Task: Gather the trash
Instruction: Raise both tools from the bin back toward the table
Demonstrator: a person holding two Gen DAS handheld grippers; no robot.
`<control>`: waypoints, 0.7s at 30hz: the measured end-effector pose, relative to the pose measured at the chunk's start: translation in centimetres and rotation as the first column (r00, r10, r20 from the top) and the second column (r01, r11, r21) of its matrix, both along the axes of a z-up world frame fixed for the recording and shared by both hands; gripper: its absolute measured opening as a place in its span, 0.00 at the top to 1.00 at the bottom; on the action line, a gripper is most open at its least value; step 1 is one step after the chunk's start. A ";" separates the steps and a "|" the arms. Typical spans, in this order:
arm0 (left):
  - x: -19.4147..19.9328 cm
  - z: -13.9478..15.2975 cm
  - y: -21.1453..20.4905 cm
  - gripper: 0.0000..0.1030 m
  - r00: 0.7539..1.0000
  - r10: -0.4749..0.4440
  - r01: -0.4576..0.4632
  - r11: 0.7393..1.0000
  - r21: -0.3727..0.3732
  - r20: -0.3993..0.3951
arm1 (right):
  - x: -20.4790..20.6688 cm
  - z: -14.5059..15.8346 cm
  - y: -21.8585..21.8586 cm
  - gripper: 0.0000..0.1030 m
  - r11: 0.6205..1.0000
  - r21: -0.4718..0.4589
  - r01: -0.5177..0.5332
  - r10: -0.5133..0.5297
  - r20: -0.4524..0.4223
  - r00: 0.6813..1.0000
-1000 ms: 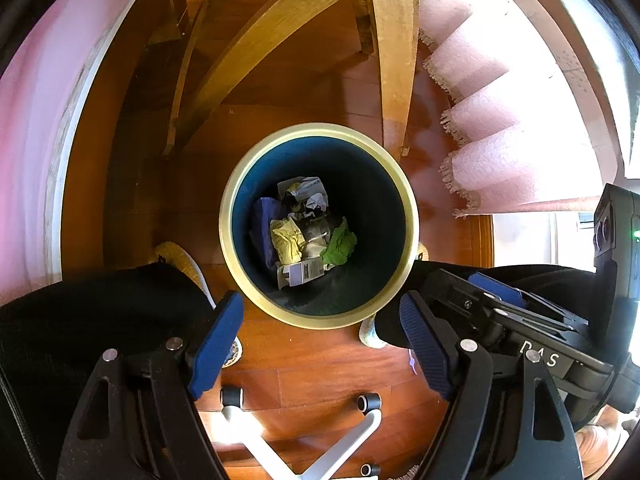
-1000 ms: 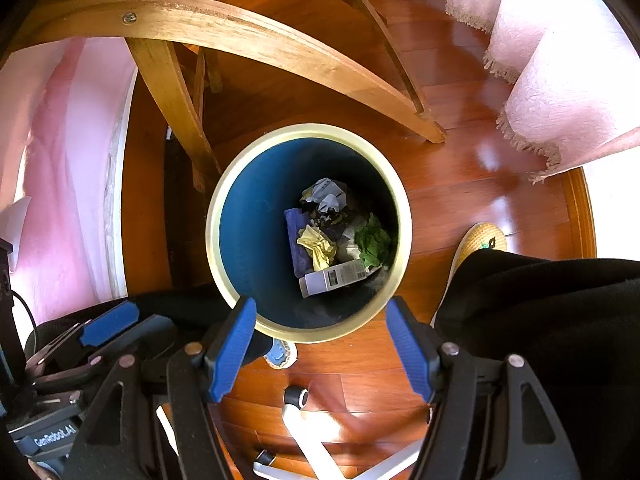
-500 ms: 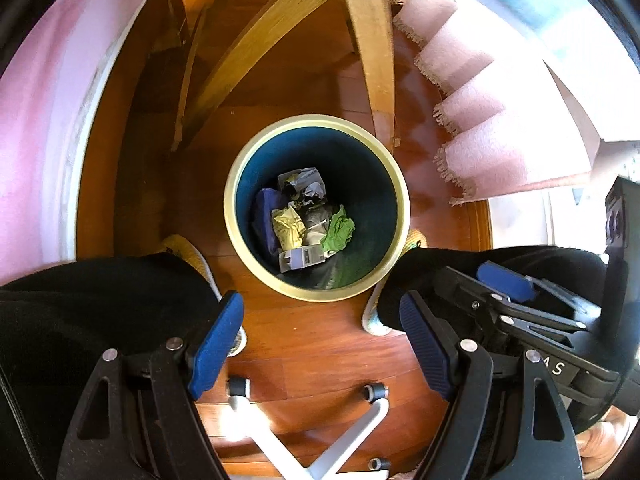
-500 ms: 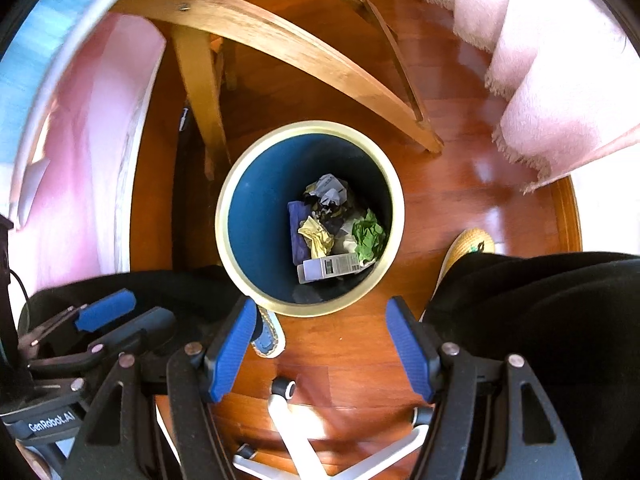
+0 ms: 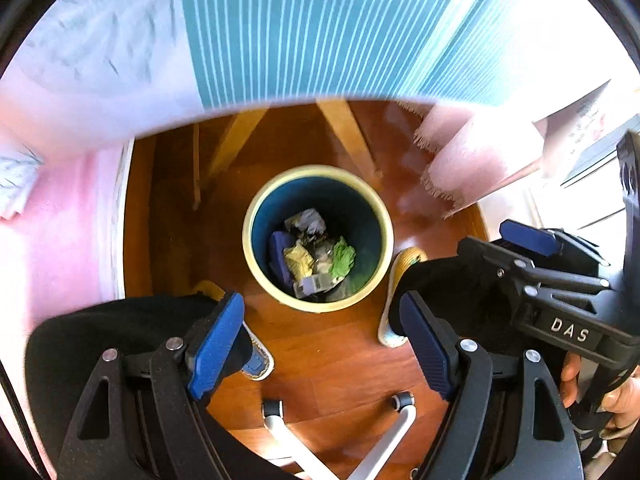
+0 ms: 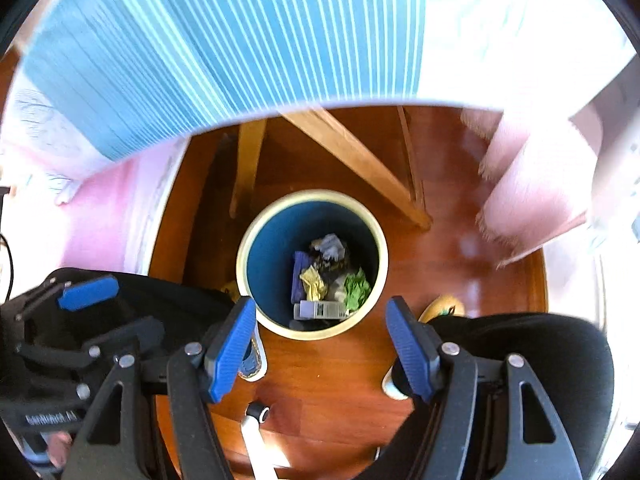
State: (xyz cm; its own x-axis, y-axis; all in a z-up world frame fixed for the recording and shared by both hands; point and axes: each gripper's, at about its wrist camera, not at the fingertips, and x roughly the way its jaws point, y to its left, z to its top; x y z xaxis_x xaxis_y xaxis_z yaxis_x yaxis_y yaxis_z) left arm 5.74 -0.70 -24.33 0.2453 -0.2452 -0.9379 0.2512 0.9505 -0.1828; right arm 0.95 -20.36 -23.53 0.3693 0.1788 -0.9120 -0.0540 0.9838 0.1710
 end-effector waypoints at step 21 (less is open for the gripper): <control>2.9 18.9 2.6 0.24 0.944 0.087 -0.009 0.971 -0.240 0.317 | 0.5 16.3 -2.0 0.34 0.996 0.049 -0.078 0.062 0.267 0.962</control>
State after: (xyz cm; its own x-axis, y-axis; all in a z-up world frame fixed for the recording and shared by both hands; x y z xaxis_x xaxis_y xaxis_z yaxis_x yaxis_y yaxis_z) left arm 8.65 1.86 -5.39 0.5418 -0.4271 -0.7239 0.2892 0.9034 -0.3165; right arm 1.43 -22.32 -7.22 0.5809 0.2635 -0.7702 -0.1738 0.9645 0.1989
